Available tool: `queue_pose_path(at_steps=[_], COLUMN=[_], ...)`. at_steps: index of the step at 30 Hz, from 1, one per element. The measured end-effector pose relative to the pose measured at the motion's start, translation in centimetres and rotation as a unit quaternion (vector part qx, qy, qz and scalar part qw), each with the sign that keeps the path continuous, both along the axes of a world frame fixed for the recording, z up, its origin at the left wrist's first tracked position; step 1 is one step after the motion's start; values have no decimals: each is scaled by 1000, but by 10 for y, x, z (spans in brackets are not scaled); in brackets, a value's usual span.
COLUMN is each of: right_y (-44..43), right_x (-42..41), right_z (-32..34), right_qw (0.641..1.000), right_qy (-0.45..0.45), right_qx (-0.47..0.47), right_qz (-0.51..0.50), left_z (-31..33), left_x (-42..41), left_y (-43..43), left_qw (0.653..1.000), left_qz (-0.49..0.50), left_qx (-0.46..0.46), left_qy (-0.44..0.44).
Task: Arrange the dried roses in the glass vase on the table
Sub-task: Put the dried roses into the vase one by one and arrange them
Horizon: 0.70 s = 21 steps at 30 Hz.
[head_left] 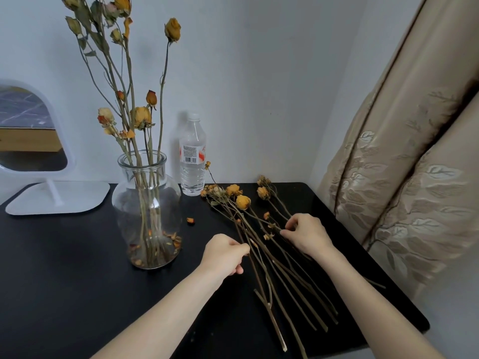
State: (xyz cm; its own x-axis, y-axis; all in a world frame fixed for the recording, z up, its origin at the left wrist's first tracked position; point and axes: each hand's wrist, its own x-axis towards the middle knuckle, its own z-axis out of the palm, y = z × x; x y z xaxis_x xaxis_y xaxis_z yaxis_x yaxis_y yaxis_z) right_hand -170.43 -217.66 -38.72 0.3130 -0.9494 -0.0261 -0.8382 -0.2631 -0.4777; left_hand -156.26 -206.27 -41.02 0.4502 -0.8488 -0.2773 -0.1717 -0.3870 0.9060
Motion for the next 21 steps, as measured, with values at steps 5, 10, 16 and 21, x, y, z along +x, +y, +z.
queue_pose_path(at_steps=[5, 10, 16, 21], right_y=[-2, -3, -2, 2], right_x=[6, 1, -8, -8], right_z=[-6, -3, 16, 37], right_qw=[999, 999, 995, 992], right_qy=[23, -4, -92, -117], right_qx=[-24, -36, -25, -27], right_qz=[-1, -1, 32, 49], left_z=[0, 2, 4, 16], left_x=[1, 2, 2, 4], left_y=[2, 2, 5, 9], left_qw=[1000, 1000, 999, 996], left_qz=[-6, -13, -12, -9], left_qx=[-2, -14, -41, -91], left_qy=[1, 9, 8, -3])
